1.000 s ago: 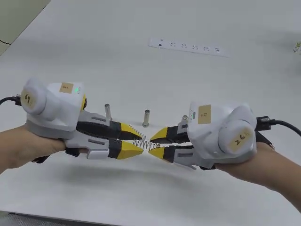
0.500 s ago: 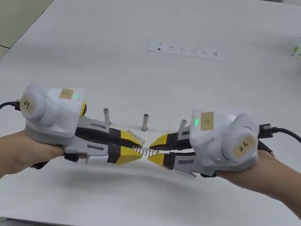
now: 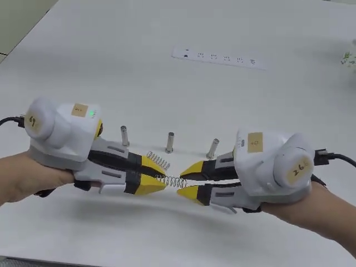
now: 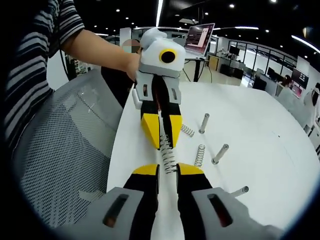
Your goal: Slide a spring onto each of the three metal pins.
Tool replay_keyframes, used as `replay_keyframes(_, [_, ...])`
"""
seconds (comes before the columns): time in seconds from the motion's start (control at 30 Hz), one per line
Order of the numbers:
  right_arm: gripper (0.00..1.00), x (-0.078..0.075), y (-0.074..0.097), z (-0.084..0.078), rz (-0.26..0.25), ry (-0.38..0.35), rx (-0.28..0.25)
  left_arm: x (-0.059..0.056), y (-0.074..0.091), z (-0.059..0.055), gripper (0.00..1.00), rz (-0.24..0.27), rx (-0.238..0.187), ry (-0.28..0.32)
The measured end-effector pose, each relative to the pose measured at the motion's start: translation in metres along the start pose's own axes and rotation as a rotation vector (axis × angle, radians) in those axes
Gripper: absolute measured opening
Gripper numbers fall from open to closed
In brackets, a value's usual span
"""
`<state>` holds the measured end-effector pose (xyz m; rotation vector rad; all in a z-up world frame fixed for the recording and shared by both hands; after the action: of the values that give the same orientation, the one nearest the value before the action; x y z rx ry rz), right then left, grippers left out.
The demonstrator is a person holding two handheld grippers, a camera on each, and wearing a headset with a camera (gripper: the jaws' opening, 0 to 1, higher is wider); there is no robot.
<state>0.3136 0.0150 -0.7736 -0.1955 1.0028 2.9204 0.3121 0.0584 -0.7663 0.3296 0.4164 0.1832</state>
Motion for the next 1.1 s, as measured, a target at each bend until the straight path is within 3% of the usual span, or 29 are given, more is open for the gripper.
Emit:
replay_keyframes(0.37, [0.11,-0.001,-0.001,-0.015,0.008,-0.006,0.034,0.001,-0.002,0.003,0.01,-0.001,0.001,0.002])
replay_keyframes(0.67, [0.09,0.002,-0.001,-0.007,0.028,0.009,-0.021,-0.002,-0.004,0.003,0.01,-0.02,0.003,0.008])
replay_keyframes(0.93, [0.08,0.005,0.0,-0.005,0.051,0.023,-0.006,-0.003,-0.004,0.003,0.01,-0.026,0.006,0.01])
replay_keyframes(1.1, [0.08,0.003,0.006,0.003,0.061,0.079,0.019,-0.001,-0.006,-0.005,0.01,-0.019,0.026,0.004])
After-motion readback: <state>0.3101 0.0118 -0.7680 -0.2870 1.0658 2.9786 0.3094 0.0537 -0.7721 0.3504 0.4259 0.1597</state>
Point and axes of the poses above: the centre of the closed fingertips' face, and the gripper's own axes: y roughly backward along the fingers, x roughly to its left, z roughly out of its top, the point moved 2 cm from there along y, roughly backward along the fingers, and after that the axes turned 7 degrees about y, right-handed, at the moved point
